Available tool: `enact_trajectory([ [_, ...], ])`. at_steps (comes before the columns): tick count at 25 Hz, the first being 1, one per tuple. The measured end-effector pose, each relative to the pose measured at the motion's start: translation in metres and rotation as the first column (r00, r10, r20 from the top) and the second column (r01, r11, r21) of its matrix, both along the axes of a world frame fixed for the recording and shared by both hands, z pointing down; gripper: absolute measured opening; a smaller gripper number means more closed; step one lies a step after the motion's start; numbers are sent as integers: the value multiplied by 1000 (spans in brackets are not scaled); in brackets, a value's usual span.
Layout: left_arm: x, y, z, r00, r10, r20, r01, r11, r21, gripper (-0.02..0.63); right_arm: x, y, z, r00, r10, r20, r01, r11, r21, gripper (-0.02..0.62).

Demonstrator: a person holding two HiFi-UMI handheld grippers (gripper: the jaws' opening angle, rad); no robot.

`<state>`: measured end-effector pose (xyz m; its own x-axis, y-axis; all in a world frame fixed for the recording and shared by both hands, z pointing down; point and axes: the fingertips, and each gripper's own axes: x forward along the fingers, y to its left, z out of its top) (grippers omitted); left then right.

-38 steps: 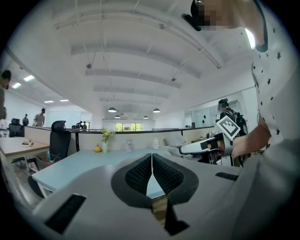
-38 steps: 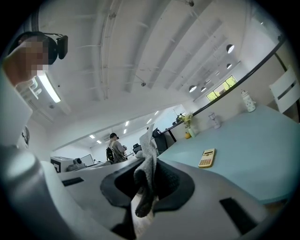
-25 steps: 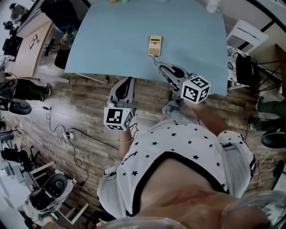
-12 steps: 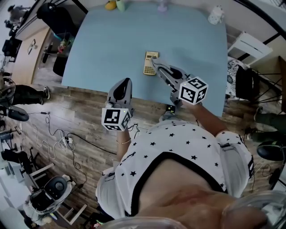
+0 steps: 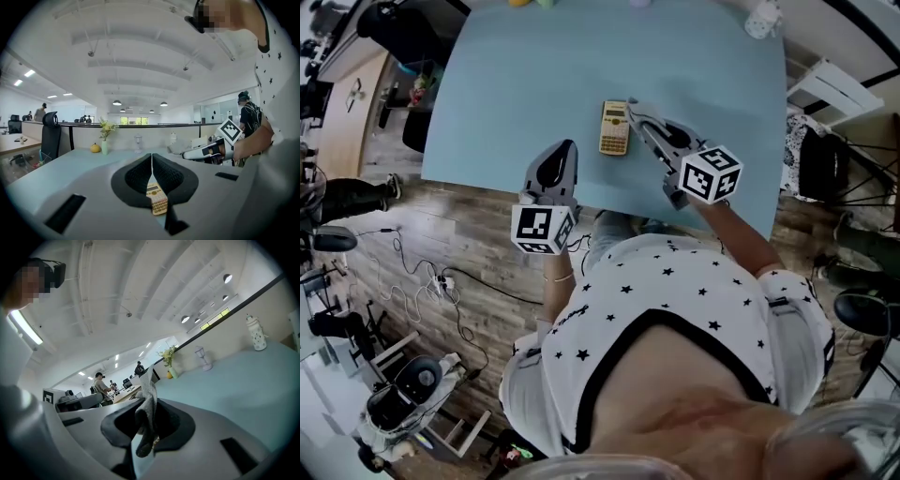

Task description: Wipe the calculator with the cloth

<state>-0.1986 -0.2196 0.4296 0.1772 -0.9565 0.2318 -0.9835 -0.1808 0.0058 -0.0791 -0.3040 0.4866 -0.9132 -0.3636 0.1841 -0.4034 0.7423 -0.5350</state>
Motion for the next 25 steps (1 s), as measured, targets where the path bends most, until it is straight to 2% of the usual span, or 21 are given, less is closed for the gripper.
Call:
enact_trajectory([
  [5, -15, -23, 9, 998, 69, 6, -69, 997, -23, 31, -14, -13, 21, 997, 63, -52, -64, 998, -27, 43],
  [9, -36, -42, 11, 991, 129, 25, -129, 991, -30, 31, -43, -25, 38, 988, 98, -121, -103, 994, -36, 43],
  [12, -58, -55, 11, 987, 157, 12, -157, 987, -27, 31, -68, -34, 50, 978, 118, -169, -127, 991, -42, 43],
  [17, -85, -69, 16, 982, 188, -10, -189, 982, -23, 31, -92, -41, 77, 951, 137, -278, -155, 987, -42, 49],
  [25, -112, -80, 20, 972, 235, -19, -235, 972, -24, 31, -113, -41, 121, 917, 139, -374, -183, 980, -83, 49],
])
